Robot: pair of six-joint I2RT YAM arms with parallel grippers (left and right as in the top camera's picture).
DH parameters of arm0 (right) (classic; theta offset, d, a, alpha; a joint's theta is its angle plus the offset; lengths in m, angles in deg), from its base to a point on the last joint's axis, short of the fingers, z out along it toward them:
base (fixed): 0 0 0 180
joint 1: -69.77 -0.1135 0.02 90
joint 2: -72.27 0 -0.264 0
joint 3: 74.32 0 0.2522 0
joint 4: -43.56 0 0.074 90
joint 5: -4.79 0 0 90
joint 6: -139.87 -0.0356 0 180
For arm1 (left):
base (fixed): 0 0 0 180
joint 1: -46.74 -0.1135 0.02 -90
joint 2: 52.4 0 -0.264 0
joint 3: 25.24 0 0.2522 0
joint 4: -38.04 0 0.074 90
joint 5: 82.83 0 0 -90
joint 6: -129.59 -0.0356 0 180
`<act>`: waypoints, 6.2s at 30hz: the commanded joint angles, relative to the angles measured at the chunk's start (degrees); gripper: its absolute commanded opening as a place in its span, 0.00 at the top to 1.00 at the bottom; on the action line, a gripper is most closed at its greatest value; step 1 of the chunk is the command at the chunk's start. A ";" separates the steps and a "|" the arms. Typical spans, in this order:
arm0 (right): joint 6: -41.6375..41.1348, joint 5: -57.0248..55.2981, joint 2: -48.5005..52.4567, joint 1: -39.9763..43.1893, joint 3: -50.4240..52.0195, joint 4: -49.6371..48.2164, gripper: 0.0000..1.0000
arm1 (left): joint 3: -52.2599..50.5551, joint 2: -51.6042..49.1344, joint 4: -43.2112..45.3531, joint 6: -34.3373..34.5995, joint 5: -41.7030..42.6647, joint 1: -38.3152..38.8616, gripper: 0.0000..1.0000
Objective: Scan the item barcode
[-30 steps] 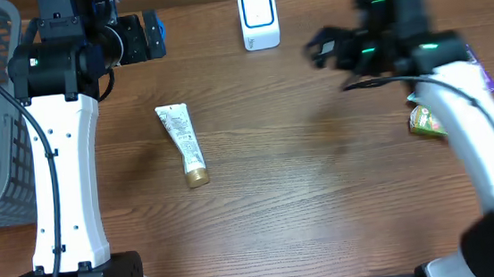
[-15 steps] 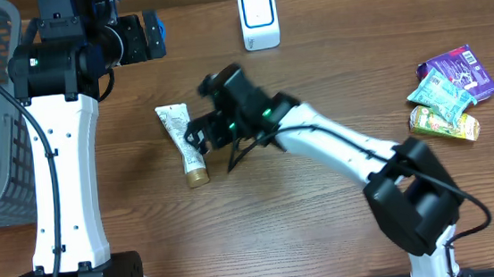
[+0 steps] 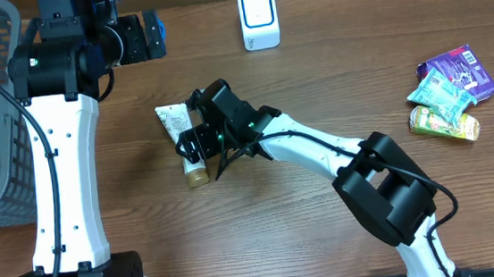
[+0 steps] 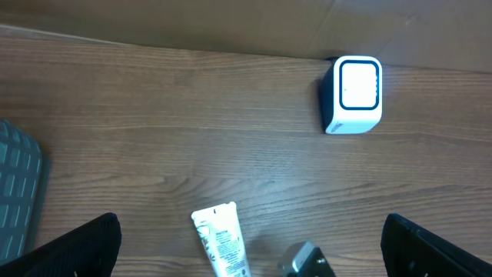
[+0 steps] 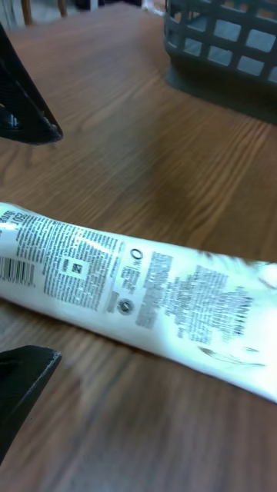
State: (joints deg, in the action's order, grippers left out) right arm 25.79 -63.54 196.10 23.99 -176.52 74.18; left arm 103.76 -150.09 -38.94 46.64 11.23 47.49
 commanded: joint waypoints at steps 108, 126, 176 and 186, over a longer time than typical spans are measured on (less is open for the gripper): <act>16.50 -5.97 -10.69 21.68 -19.30 57.42 0.19 | 0.76 -0.46 -0.22 -1.05 0.00 0.02 0.00; 42.45 14.34 4.15 31.04 -18.38 53.75 0.15 | 0.76 -0.46 -0.22 -1.05 -0.02 0.02 0.00; 18.36 -6.56 8.37 25.83 -14.80 50.73 0.96 | 0.76 -0.46 -0.46 -1.05 0.00 0.02 0.00; 19.80 -1.16 8.28 28.57 -14.78 51.36 0.39 | 0.76 -0.46 -0.46 -1.05 0.00 0.02 0.00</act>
State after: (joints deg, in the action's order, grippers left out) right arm 45.48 -65.00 203.68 51.75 -191.56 126.88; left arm 103.76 -150.09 -39.36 46.64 11.25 47.49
